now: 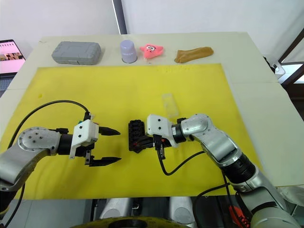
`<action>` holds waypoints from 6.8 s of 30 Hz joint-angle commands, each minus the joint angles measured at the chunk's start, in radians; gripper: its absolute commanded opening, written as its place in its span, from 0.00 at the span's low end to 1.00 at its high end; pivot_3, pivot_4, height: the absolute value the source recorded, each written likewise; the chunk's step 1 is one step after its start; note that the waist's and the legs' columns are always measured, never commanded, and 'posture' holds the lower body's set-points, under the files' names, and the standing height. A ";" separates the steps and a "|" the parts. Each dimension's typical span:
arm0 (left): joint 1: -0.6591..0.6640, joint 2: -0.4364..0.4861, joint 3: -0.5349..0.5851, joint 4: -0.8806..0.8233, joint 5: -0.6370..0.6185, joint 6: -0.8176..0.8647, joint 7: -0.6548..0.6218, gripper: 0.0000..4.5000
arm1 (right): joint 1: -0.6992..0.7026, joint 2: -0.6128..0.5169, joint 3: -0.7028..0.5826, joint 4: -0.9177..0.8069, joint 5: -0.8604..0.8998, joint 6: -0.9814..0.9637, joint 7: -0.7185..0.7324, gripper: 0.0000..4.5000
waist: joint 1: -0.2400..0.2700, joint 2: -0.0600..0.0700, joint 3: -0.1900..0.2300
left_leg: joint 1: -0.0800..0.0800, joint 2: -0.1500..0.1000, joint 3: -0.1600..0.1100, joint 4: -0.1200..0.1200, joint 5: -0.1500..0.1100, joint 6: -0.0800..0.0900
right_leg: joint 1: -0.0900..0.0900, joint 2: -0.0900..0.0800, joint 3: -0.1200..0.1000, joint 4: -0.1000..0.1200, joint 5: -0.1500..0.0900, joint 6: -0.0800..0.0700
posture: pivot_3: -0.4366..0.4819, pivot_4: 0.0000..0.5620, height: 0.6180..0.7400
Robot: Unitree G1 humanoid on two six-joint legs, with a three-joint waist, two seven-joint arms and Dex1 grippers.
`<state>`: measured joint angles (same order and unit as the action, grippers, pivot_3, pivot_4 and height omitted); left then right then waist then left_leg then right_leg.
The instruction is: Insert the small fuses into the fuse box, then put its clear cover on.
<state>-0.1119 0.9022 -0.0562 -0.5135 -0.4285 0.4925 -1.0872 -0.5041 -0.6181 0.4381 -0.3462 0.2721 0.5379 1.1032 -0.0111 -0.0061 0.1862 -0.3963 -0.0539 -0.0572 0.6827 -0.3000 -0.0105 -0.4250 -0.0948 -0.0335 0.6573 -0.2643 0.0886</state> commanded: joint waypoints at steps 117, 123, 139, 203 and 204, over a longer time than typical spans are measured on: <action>0.290 0.240 0.717 0.605 0.013 -0.023 -0.186 1.00 | -0.179 -0.346 -0.376 0.524 0.009 -0.240 0.263 0.98 | -0.002 0.002 0.001 | 0.002 0.001 0.002 -0.002 -0.004 0.006 | 0.001 -0.002 0.000 -0.001 0.000 0.000 | 0.48 0.27 0.92; 0.115 0.180 0.532 0.495 -0.195 0.272 -0.202 1.00 | -0.255 -0.221 -0.309 0.344 0.057 -0.167 0.268 0.98 | -0.005 0.002 0.001 | 0.002 0.001 0.002 -0.002 -0.004 0.005 | 0.000 -0.002 0.000 -0.001 0.000 0.000 | 0.48 0.27 0.92; -0.189 0.056 0.375 0.796 -0.428 0.853 -0.110 0.50 | -0.341 0.029 -0.121 0.103 0.049 -0.103 0.201 1.00 | -0.001 0.001 0.000 | 0.001 -0.001 0.001 0.000 0.000 -0.001 | -0.002 -0.001 0.000 0.006 0.000 0.000 | 0.48 0.27 0.92; -0.256 -0.023 0.114 0.896 -0.313 0.770 -0.241 0.44 | -0.331 0.004 -0.126 0.054 0.056 -0.050 0.169 1.00 | 0.001 0.001 0.000 | 0.001 -0.001 0.001 0.000 0.001 -0.002 | -0.002 -0.002 0.000 0.006 0.000 0.000 | 0.48 0.27 0.92; -0.256 -0.023 0.115 0.896 -0.312 0.769 -0.239 0.38 | -0.331 0.004 -0.126 0.056 0.056 -0.051 0.169 1.00 | 0.001 0.001 0.000 | 0.001 -0.001 0.001 0.000 0.001 -0.002 | -0.002 -0.002 0.000 0.006 0.000 0.000 | 0.48 0.27 0.92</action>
<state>-0.3724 0.8940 0.0901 0.3905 -0.7465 1.2554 -1.3246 -0.8097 -0.6086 0.3366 -0.2622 0.3192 0.4934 1.2750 -0.0101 -0.0055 0.1862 -0.3950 -0.0554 -0.0560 0.6831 -0.2993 -0.0121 -0.4270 -0.0971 -0.0330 0.6630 -0.2643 0.0885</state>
